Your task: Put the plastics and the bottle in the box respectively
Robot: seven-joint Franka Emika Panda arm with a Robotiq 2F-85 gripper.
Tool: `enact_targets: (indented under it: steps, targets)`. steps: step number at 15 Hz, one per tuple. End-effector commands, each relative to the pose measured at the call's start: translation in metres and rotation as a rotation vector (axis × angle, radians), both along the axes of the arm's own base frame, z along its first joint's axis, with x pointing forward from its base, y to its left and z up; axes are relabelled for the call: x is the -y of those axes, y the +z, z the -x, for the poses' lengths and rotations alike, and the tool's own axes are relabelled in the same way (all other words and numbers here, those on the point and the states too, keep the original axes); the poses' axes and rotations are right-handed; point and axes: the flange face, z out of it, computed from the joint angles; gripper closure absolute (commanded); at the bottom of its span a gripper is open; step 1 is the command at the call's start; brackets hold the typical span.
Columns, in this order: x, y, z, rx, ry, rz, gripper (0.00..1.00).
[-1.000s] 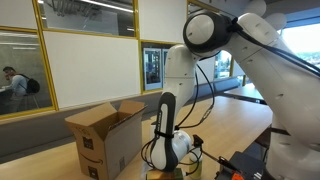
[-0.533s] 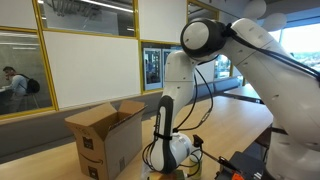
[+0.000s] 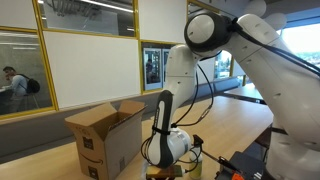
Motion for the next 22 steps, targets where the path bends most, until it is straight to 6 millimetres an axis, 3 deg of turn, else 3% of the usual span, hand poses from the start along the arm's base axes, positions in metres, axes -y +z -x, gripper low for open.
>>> enact_targets:
  steps: [1,7,9,15,17,22]
  targets:
    - [0.009,0.046,-0.003,0.055,-0.014,0.037,0.87]
    - [0.035,0.124,-0.02,0.11,-0.041,0.168,0.88]
    - [0.037,0.15,-0.038,0.129,-0.036,0.238,0.88]
    - [0.047,0.259,-0.074,0.169,-0.072,0.481,0.88]
    - [0.046,0.302,-0.08,0.184,-0.094,0.551,0.88]
    - [0.04,0.378,-0.078,0.166,-0.122,0.645,0.88]
